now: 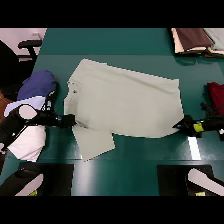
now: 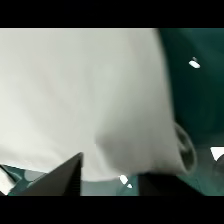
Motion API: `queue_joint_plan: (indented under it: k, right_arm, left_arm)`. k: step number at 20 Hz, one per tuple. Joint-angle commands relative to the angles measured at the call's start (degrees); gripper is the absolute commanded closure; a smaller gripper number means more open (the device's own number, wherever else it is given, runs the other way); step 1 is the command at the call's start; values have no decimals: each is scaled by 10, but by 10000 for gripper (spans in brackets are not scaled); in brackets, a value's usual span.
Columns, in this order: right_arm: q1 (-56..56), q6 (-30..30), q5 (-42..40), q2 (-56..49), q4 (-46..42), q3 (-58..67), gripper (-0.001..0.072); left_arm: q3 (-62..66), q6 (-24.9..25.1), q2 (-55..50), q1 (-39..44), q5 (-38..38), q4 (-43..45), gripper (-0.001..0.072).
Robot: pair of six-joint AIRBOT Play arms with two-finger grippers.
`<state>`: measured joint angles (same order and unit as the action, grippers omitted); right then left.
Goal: Fold the shirts.
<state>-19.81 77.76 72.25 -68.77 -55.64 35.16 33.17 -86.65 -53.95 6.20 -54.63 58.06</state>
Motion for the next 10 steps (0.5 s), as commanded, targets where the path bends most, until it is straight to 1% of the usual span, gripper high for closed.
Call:
queue_joint_plan:
  k: [1, 2, 4, 6, 10]
  right_arm:
    - [42, -7, -71, -18, 31, -10, 614]
    - [52, -9, -71, -14, 31, -6, 698]
    - [58, -11, -57, 22, 31, 15, 697]
    - [57, -14, -25, 80, 31, 71, 697]
    - [57, -14, 14, 197, 31, 268, 697]
  left_arm:
    - [5, 0, 1, 0, -8, 0, 686]
    - [11, 0, 7, 0, -11, 1, 687]
    - [46, -5, 42, 0, -22, 9, 687]
    - [114, -19, 85, 0, -44, 30, 687]
    - [337, -19, 147, 0, -82, 50, 687]
